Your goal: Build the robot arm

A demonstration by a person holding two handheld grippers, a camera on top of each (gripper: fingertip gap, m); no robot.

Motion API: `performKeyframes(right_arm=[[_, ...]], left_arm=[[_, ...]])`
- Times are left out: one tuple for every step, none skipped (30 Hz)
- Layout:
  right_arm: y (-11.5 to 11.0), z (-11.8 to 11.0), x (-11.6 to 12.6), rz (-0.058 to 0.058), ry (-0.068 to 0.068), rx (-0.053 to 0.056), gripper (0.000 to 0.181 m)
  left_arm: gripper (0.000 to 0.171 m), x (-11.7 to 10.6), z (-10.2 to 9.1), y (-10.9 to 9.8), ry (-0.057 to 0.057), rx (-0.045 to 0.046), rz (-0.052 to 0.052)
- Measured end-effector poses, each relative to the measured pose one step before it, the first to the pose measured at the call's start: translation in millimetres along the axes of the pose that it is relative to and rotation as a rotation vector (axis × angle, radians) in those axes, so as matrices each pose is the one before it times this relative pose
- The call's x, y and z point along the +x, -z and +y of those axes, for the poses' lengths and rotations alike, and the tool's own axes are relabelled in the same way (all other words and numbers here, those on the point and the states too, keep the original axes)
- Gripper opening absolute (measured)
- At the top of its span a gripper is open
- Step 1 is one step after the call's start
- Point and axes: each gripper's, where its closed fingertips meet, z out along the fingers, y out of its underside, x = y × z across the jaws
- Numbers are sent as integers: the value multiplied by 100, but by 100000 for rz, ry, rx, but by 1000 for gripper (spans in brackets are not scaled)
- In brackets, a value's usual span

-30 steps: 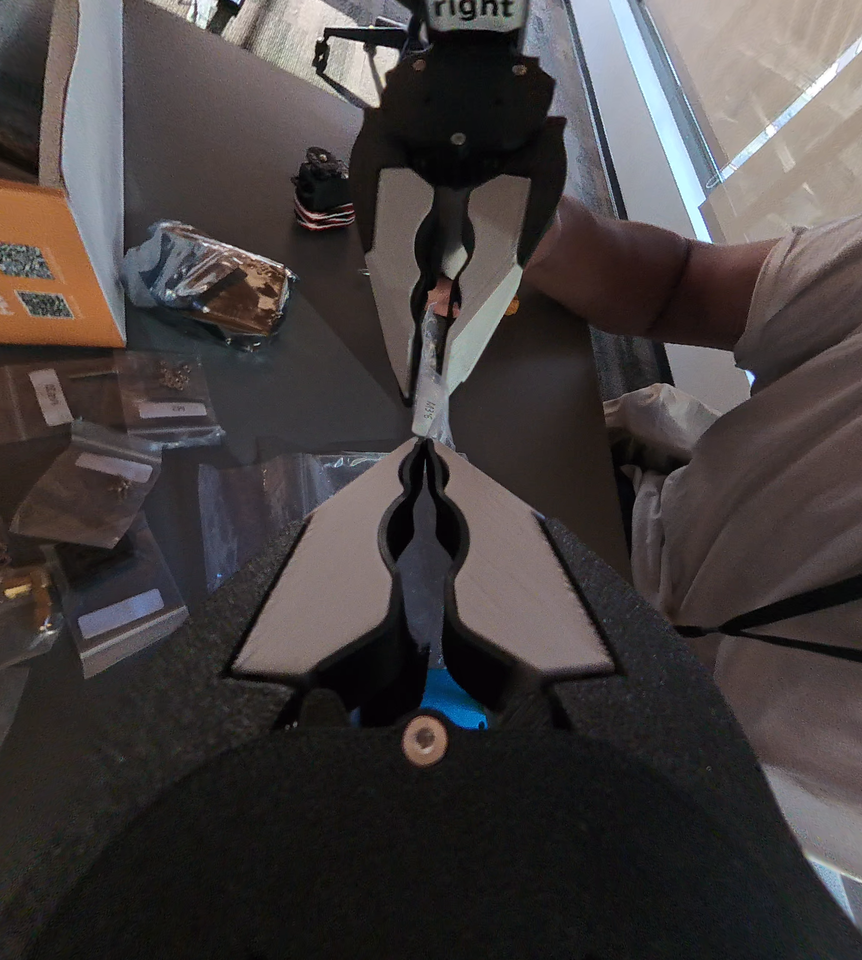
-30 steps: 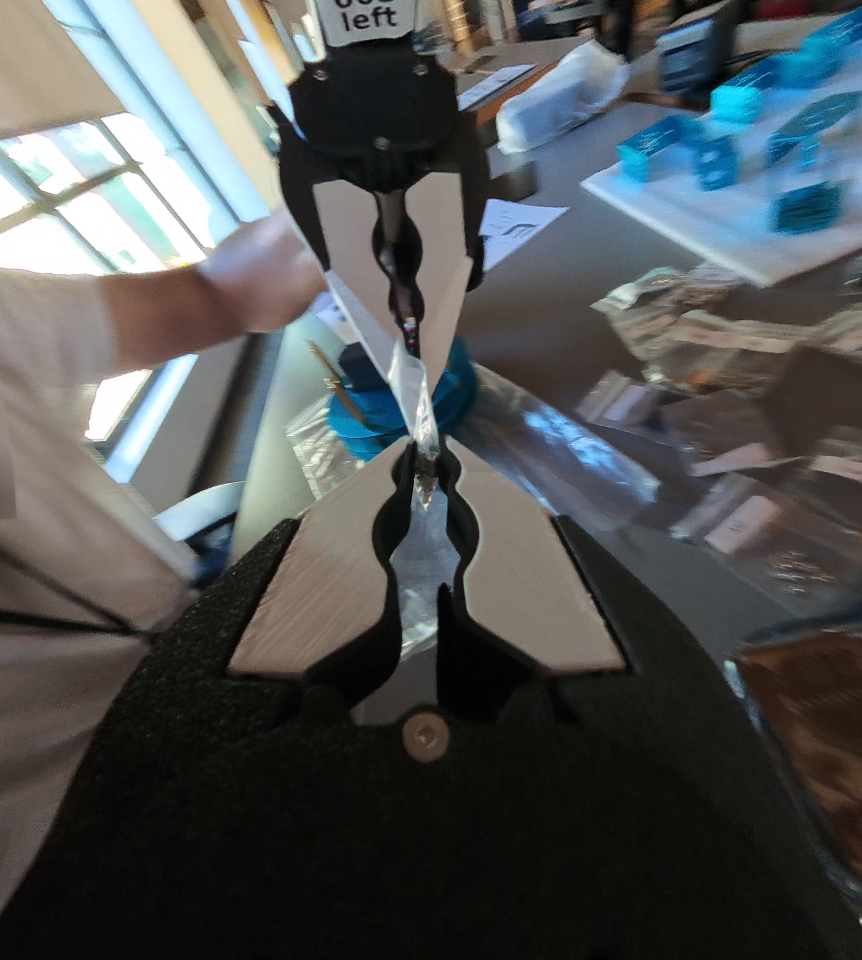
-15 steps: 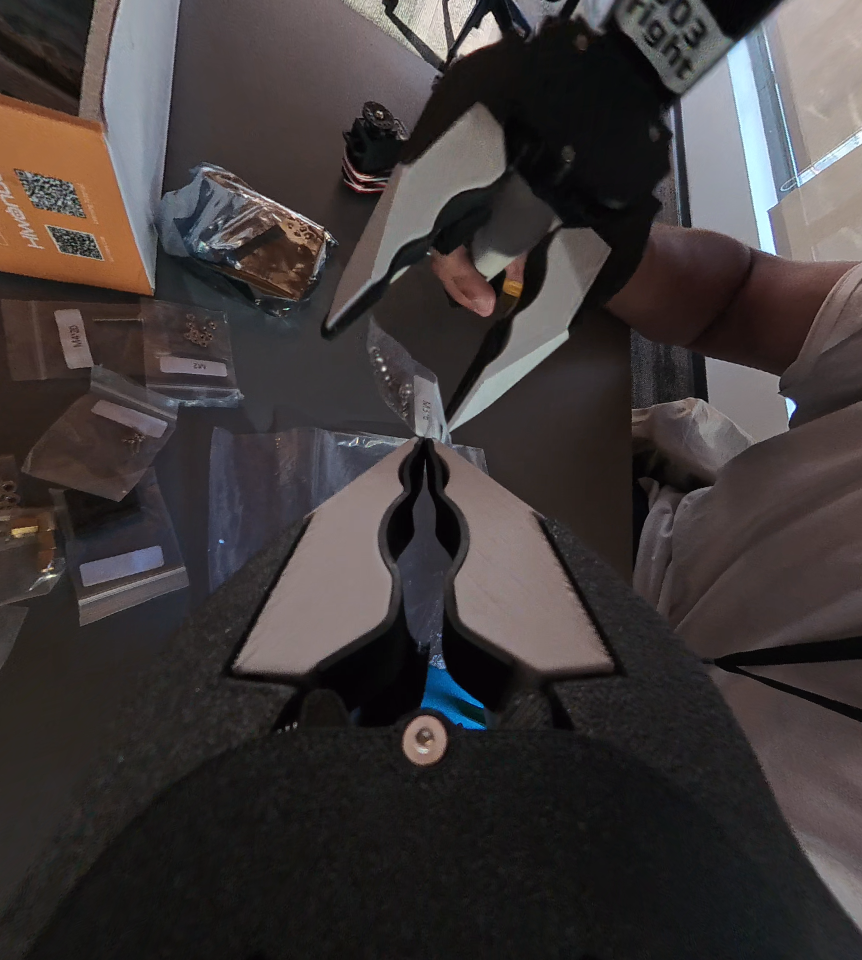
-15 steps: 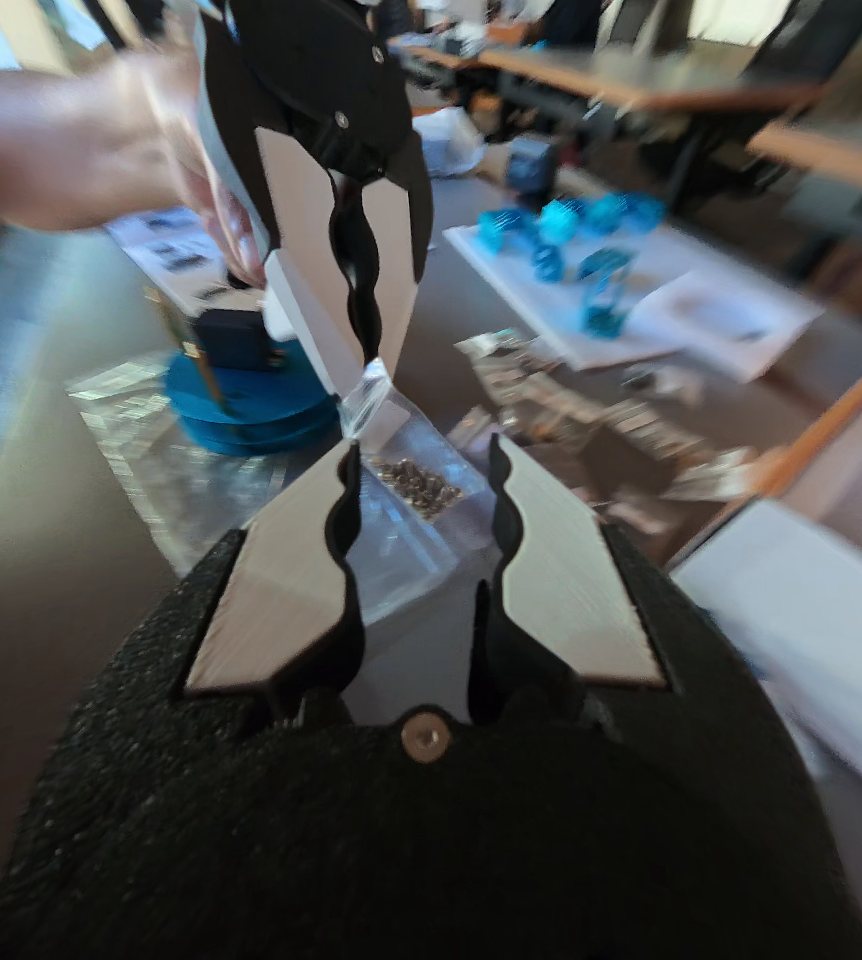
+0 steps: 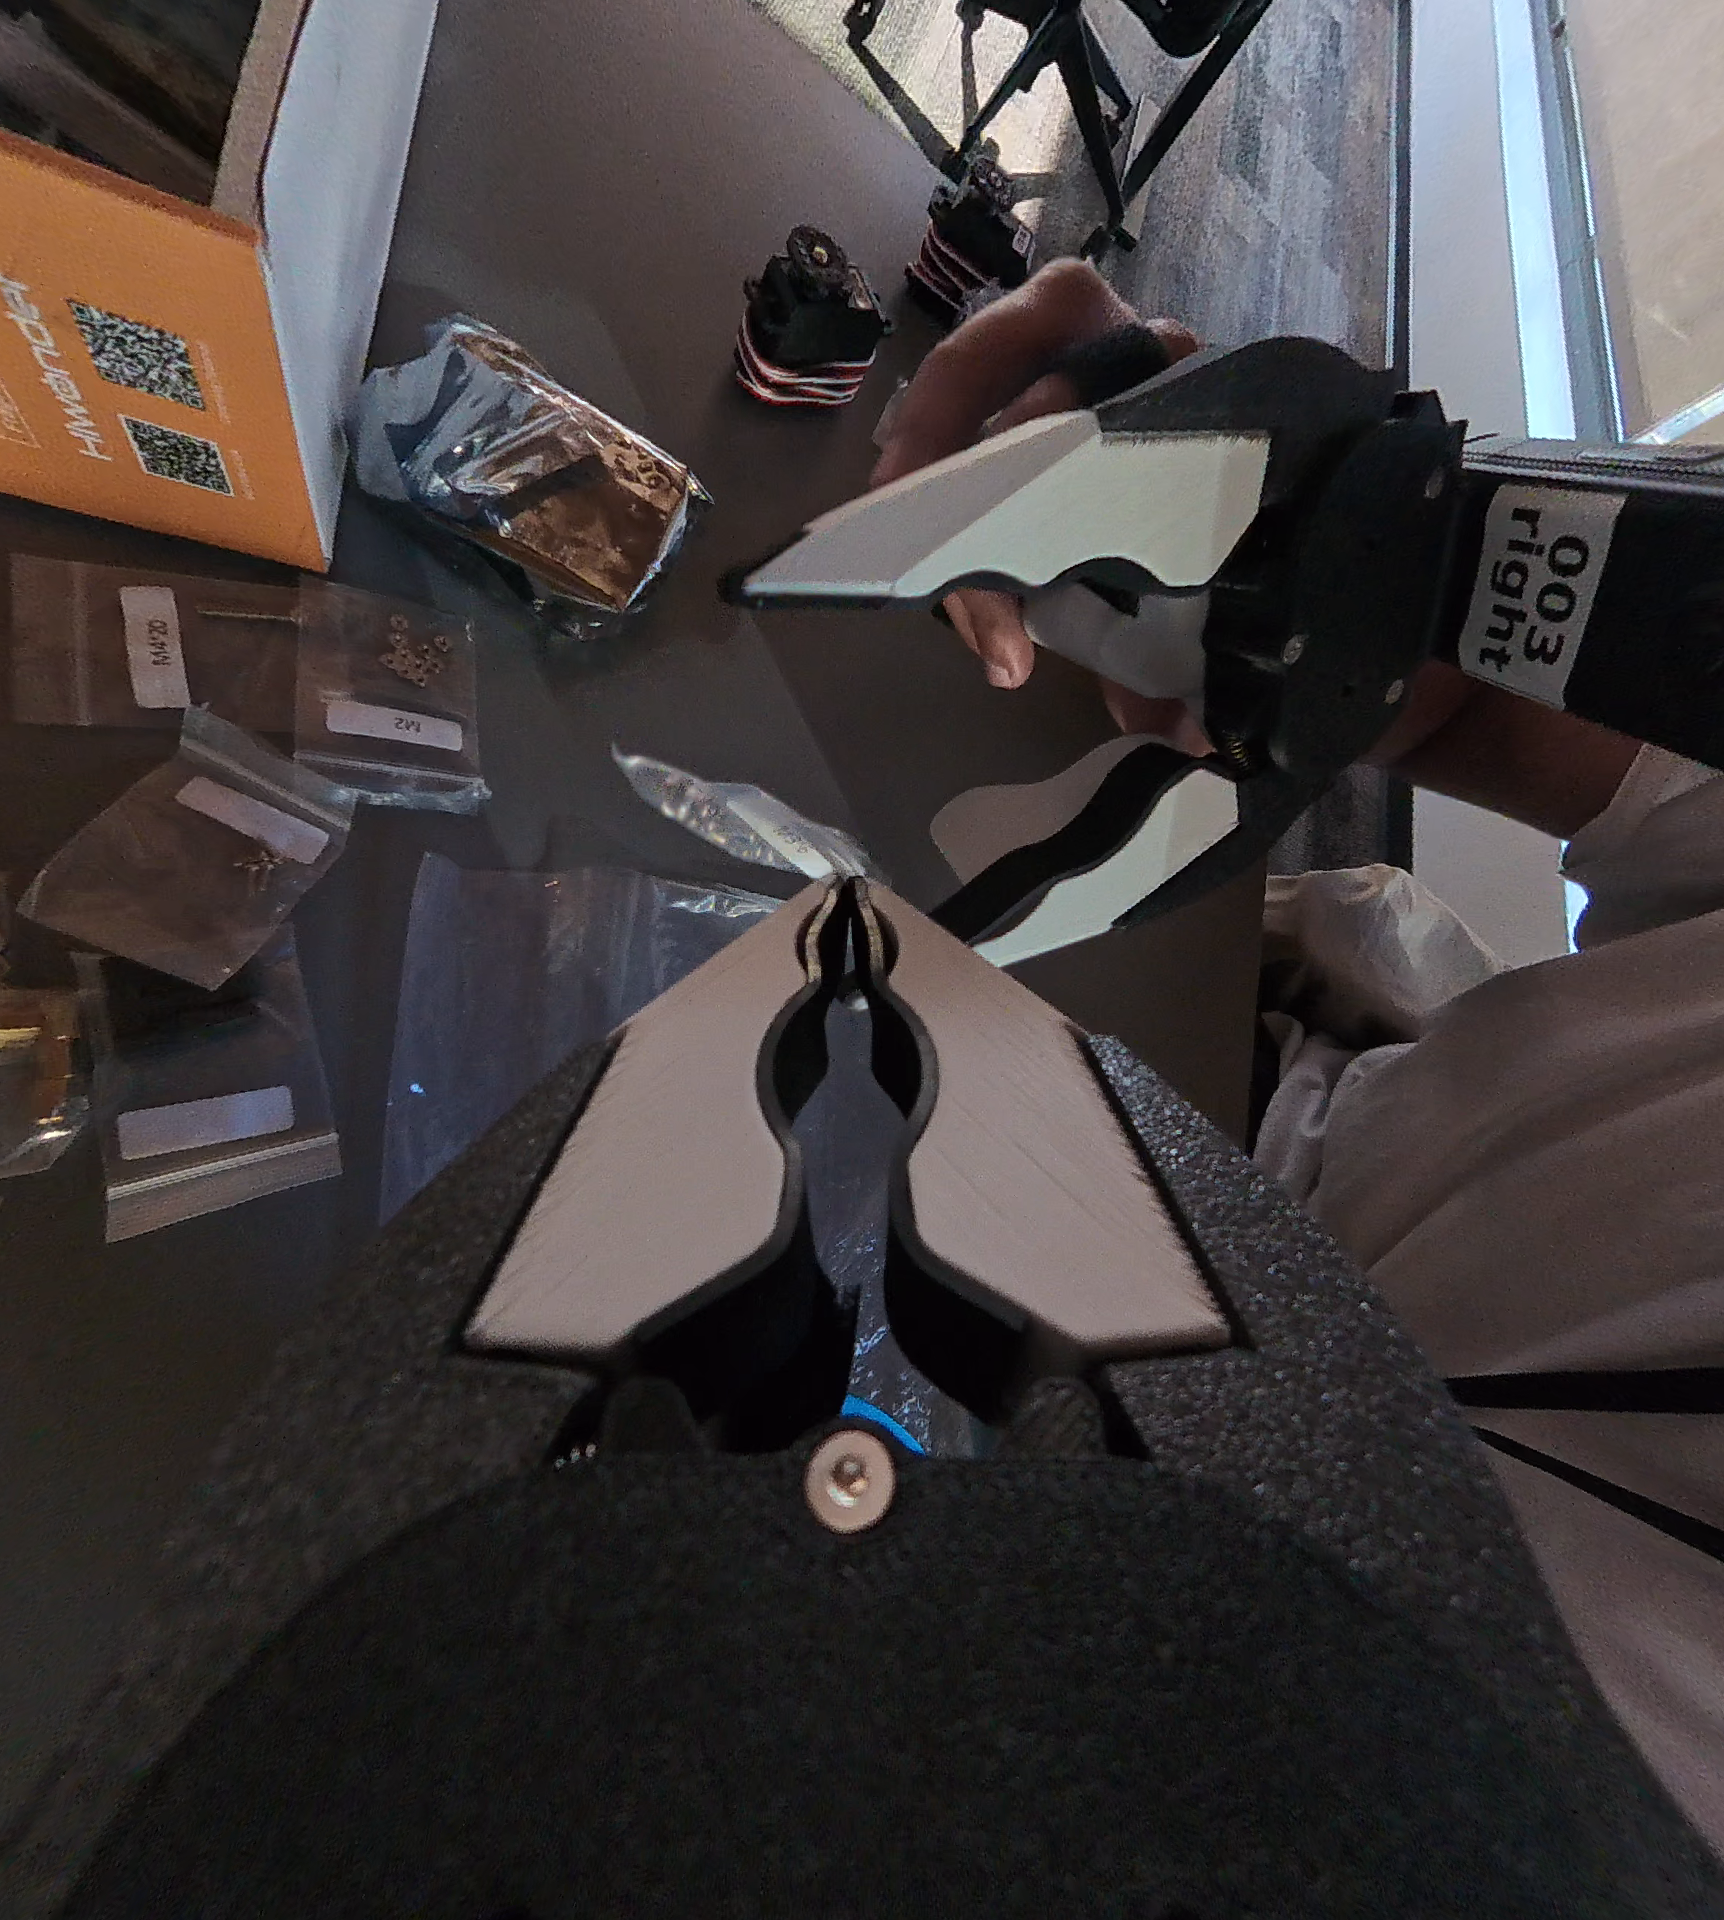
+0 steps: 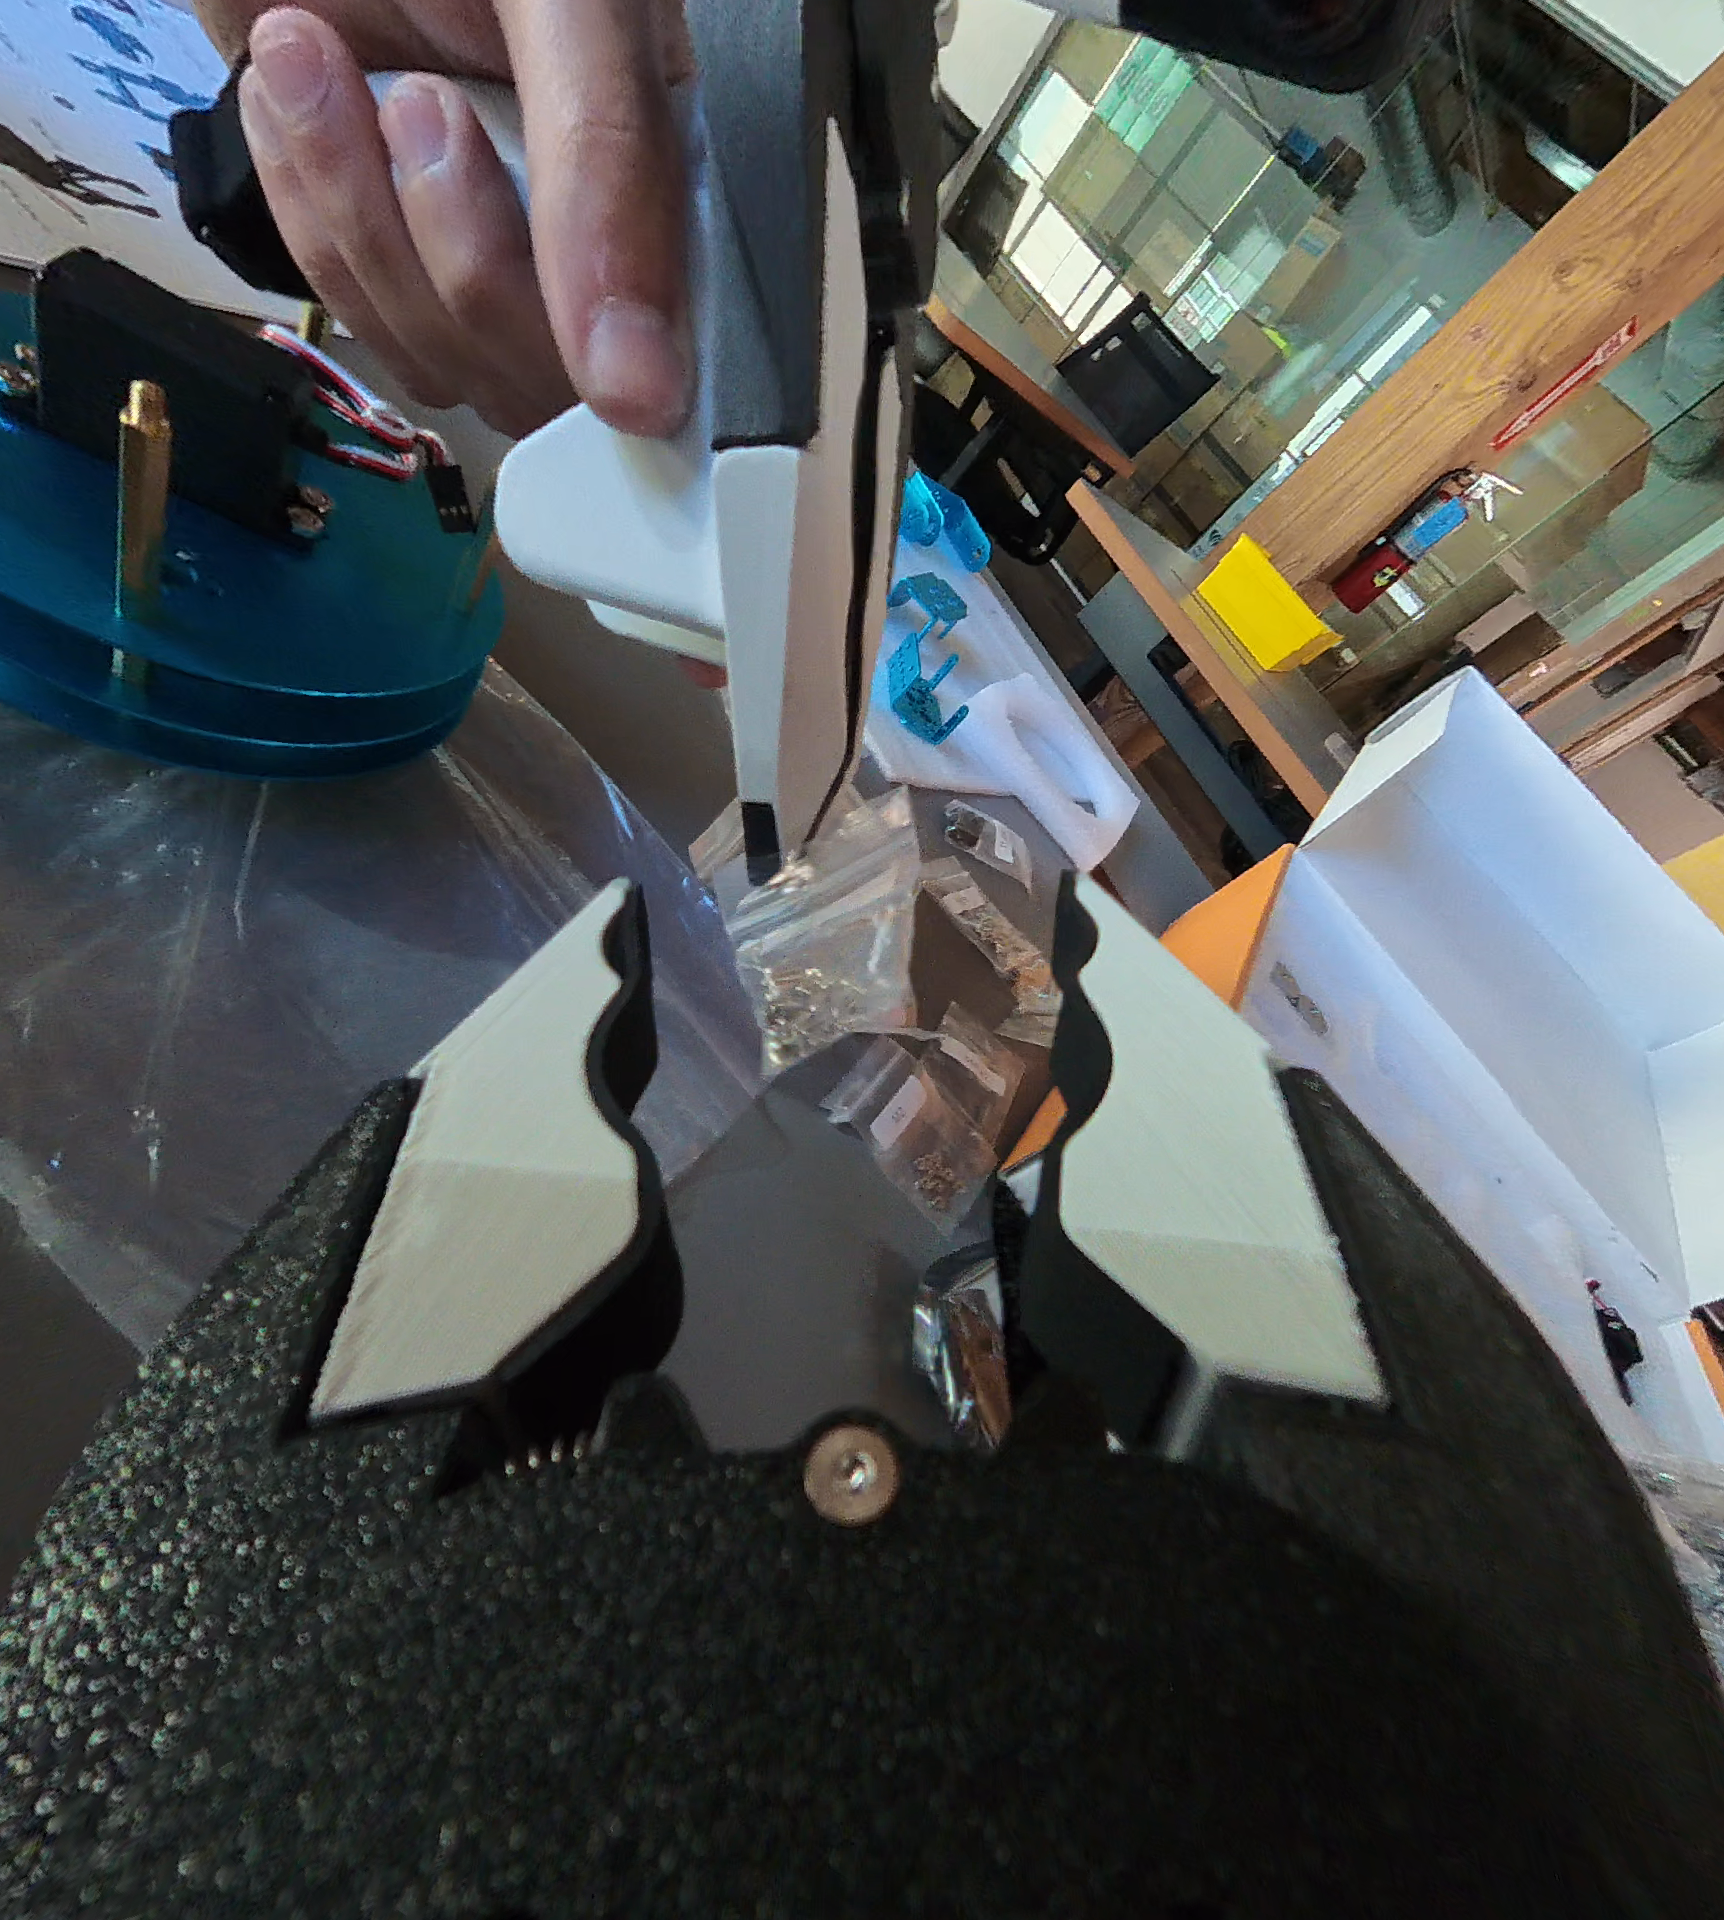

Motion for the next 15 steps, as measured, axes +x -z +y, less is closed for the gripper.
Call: performKeyframes(right_arm=[[76, 12, 221, 549, -110, -28, 76], [23, 75, 174, 343, -294, -395, 76], [13, 63, 136, 320, -191, -258, 76], [4, -1, 7, -177, -68, 34, 76], [1, -10, -28, -136, -204, 12, 76], [-15, -9, -28, -72, -130, -19, 76], [0, -53, -77, -309, -103, 169, 76], [-17, -3, -40, -229, -101, -27, 76], [-14, 28, -11, -4, 27, -137, 76], [-21, 47, 30, 111, -37, -235, 76], [-14, 40, -1, -212, -241, -200, 76], [-23, 33, 0, -165, -435, -106, 76], [3, -13, 3, -181, -442, 163, 76], [8, -38, 6, -88, -362, 287, 76], [-1, -32, -17, -177, -181, 177, 76]], left_arm=[[0, 24, -65, 80, -256, 49, -680], [0, 117, -57, 115, -525, 132, -23], [0, 62, -50, 109, -313, 218, -238], [0, -19, -11, 105, -98, 152, -704], [0, -24, 69, 78, -298, -216, -495], [0, -82, 92, 70, -152, -139, -720], [0, -187, 110, 72, 82, -96, -1136], [0, -184, 167, 71, -163, -361, -903], [0, -204, 127, 75, 166, 23, -838], [0, -185, 91, 102, 817, 264, -501], [0, -87, 106, 87, 710, 75, 66], [0, -103, 46, 103, 326, 287, -211], [0, -102, 14, 90, 199, 417, -386], [0, 2, 32, 73, 156, 151, 53], [0, 45, -9, 48, 68, 290, 144]])
